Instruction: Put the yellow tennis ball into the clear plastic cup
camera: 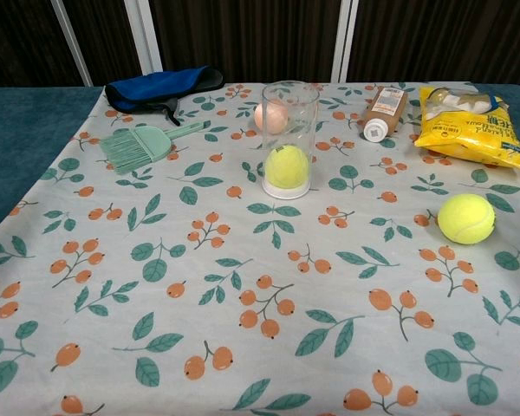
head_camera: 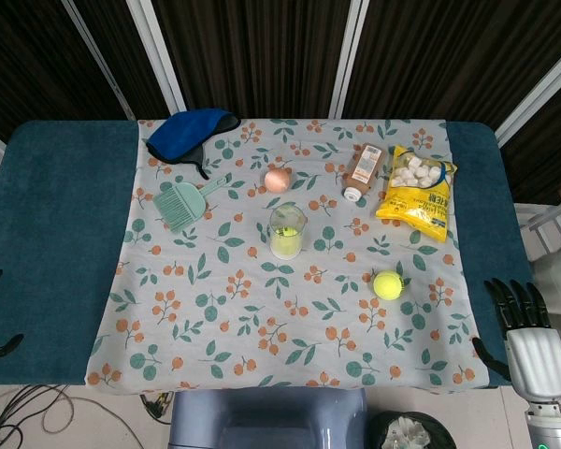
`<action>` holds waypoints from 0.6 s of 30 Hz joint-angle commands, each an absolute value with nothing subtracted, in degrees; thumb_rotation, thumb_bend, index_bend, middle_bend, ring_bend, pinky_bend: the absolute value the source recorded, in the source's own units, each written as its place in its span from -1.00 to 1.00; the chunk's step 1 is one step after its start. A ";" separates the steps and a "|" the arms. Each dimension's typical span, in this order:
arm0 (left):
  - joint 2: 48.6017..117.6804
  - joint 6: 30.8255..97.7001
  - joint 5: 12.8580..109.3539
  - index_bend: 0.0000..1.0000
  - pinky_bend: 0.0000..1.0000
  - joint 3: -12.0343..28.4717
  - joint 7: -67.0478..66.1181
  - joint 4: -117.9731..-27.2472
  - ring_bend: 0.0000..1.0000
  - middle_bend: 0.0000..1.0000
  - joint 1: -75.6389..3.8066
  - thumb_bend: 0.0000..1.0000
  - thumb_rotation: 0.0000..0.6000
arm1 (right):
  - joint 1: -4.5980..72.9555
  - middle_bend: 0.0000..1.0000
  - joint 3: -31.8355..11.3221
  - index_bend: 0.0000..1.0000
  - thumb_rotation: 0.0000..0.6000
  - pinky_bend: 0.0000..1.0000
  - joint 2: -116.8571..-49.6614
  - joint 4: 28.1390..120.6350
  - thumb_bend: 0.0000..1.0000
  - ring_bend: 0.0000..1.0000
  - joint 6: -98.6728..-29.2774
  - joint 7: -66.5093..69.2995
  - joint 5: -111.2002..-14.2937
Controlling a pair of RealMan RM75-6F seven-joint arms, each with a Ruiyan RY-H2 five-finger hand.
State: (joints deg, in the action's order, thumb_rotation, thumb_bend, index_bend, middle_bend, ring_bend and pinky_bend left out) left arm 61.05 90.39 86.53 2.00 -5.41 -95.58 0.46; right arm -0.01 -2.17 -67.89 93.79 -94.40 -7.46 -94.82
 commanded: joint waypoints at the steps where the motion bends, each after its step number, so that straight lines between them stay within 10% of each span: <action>1: 61.04 90.29 86.48 -0.76 -0.89 1.96 -5.48 -95.65 -0.99 -1.00 0.44 -1.00 1.00 | -0.04 -0.75 -2.24 -0.85 1.00 -1.00 -67.87 93.76 -0.32 -0.89 -94.40 -7.48 -94.71; 18: 60.79 90.59 86.38 -0.76 -0.89 1.96 -5.55 -95.98 -0.99 -1.00 0.61 -1.00 1.00 | 0.11 -0.76 -1.46 -0.85 1.00 -1.00 -66.50 94.93 -0.32 -0.89 -92.77 -6.46 -94.54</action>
State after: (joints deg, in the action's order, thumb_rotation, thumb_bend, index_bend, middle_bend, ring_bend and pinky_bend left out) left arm 60.80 90.58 86.38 1.96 -5.53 -95.96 0.61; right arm 0.08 -1.50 -66.55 94.89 -92.83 -6.50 -94.54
